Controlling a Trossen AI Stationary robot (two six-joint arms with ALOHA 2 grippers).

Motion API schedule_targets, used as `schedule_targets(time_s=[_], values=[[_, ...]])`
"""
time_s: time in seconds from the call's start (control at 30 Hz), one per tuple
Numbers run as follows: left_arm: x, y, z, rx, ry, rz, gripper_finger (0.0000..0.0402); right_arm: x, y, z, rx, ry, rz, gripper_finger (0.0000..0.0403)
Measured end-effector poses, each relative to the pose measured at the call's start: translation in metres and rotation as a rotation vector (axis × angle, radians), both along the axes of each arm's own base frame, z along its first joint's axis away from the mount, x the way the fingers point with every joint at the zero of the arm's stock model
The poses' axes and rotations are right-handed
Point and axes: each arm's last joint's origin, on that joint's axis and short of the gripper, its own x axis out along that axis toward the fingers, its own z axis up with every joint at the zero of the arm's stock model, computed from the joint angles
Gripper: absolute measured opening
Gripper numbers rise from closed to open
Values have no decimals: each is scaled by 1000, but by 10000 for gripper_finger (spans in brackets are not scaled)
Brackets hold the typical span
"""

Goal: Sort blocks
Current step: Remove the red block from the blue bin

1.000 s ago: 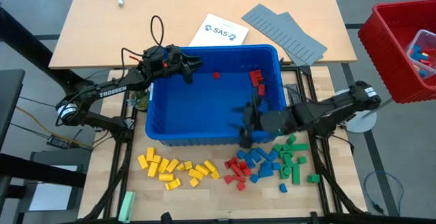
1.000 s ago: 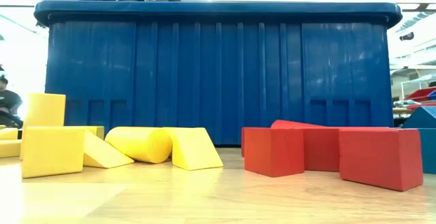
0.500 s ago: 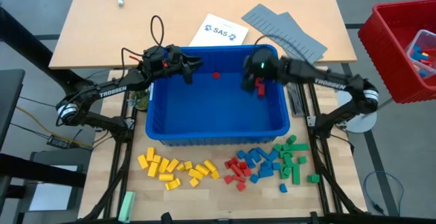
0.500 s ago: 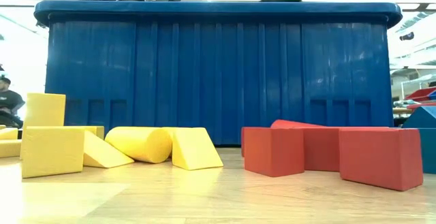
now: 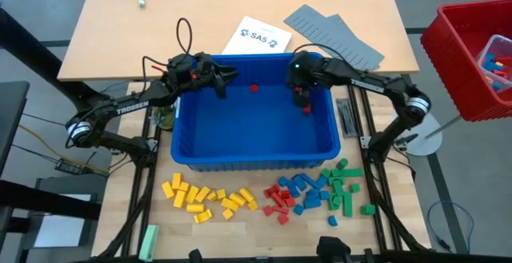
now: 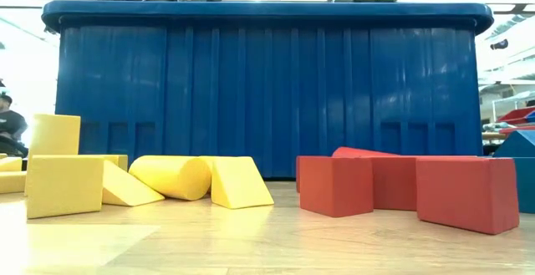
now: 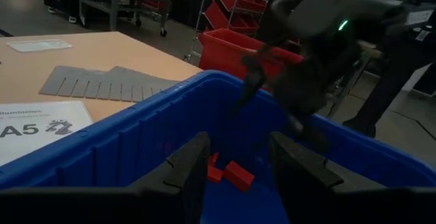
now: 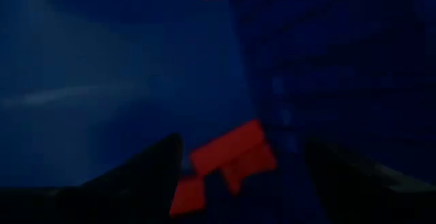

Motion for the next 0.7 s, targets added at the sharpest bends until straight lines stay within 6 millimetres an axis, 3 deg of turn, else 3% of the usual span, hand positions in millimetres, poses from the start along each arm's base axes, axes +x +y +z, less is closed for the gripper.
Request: schedule_targets(time_s=[0.2,0.7], values=[[0,0,1,5,-6,0,163,7,-3,-38,117,199,10,291],[0,0,2,13,-16,0,163,13,-10,-100,211,548,-11,291]])
